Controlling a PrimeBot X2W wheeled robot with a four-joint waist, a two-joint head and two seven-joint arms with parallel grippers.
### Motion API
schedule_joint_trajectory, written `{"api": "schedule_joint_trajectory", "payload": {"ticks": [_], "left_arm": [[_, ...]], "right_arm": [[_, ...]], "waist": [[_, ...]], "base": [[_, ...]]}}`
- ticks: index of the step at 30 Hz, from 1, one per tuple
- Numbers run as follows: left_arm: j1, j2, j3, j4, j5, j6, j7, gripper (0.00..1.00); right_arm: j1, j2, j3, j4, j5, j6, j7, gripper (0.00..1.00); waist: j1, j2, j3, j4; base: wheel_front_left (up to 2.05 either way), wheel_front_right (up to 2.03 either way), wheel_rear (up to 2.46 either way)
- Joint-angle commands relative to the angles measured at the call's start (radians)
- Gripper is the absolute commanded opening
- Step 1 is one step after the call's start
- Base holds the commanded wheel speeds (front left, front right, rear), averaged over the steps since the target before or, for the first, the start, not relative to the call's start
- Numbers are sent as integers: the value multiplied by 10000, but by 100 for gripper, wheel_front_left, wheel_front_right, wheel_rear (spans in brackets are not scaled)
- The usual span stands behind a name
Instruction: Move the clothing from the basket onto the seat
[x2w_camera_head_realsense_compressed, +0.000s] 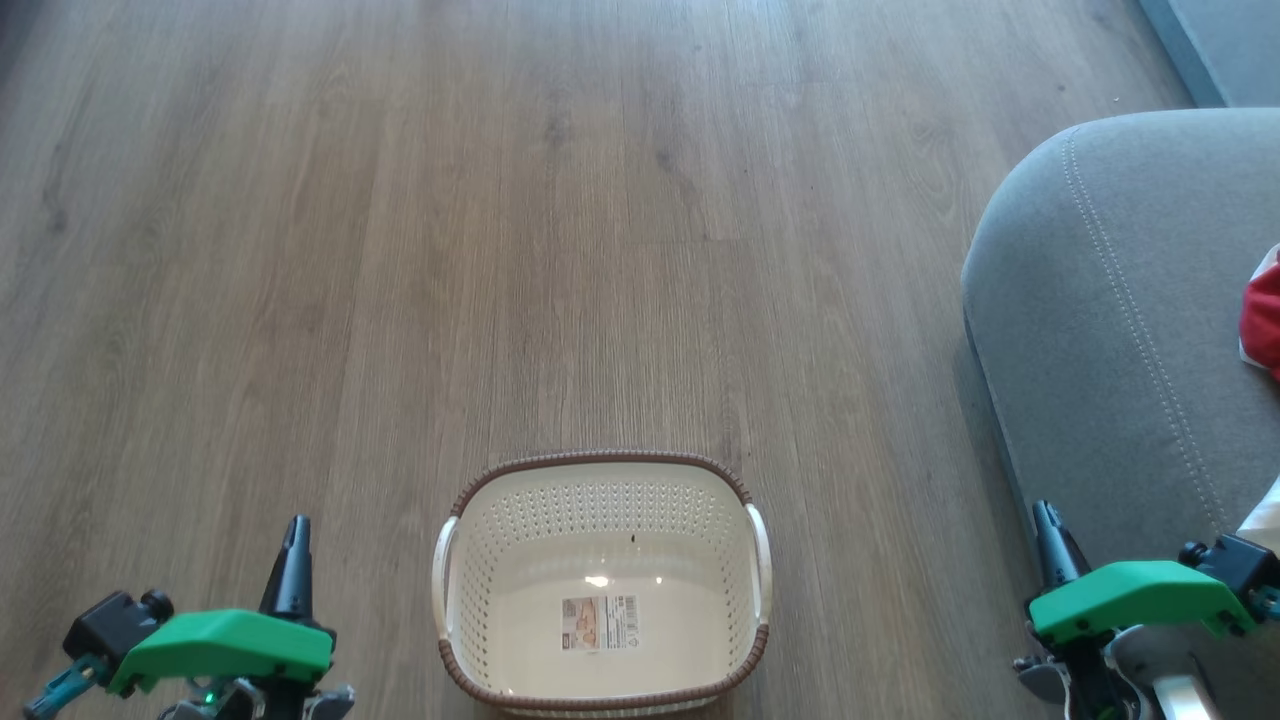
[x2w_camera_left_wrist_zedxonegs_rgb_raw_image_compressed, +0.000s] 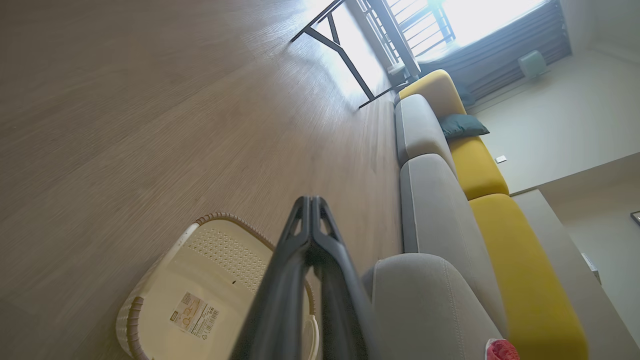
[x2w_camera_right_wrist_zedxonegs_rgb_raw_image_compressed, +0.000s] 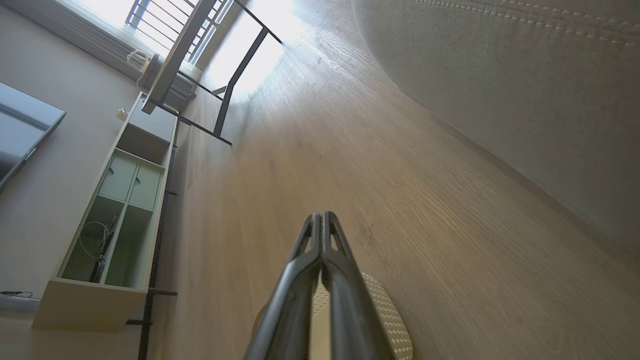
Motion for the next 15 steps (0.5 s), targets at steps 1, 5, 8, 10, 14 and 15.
{"api": "schedule_joint_trajectory", "payload": {"ticks": [1, 5, 8, 10, 14, 15], "left_arm": [[-591, 47, 255, -380, -215, -40, 48, 0], [-637, 48, 287, -420, -651, -42, 166, 0], [-672, 49, 312, -449, -978, -44, 254, 0], [-695, 50, 328, -469, -1196, -45, 313, 0], [-741, 52, 361, -508, -1629, -47, 430, 0], [-752, 52, 369, -518, -1738, -48, 459, 0]], "right_arm": [[-475, -16, 32, -374, 240, 39, 55, 0], [-494, -9, -28, -418, 698, 41, 174, 0], [-508, -4, -72, -452, 1041, 43, 263, 0], [-518, 0, -102, -474, 1270, 44, 322, 0], [-537, 6, -161, -518, 1724, 46, 440, 0], [-542, 8, -175, -529, 1838, 47, 470, 0]], "waist": [[0, 0, -1, 2], [0, 0, -4, 11], [0, 0, -6, 18], [0, 0, -8, 23], [0, 0, -11, 32], [0, 0, -11, 34]], "base": [[0, 0, 0], [0, 0, 0], [0, 0, 0], [0, 0, 0], [0, 0, 0], [0, 0, 0]]}}
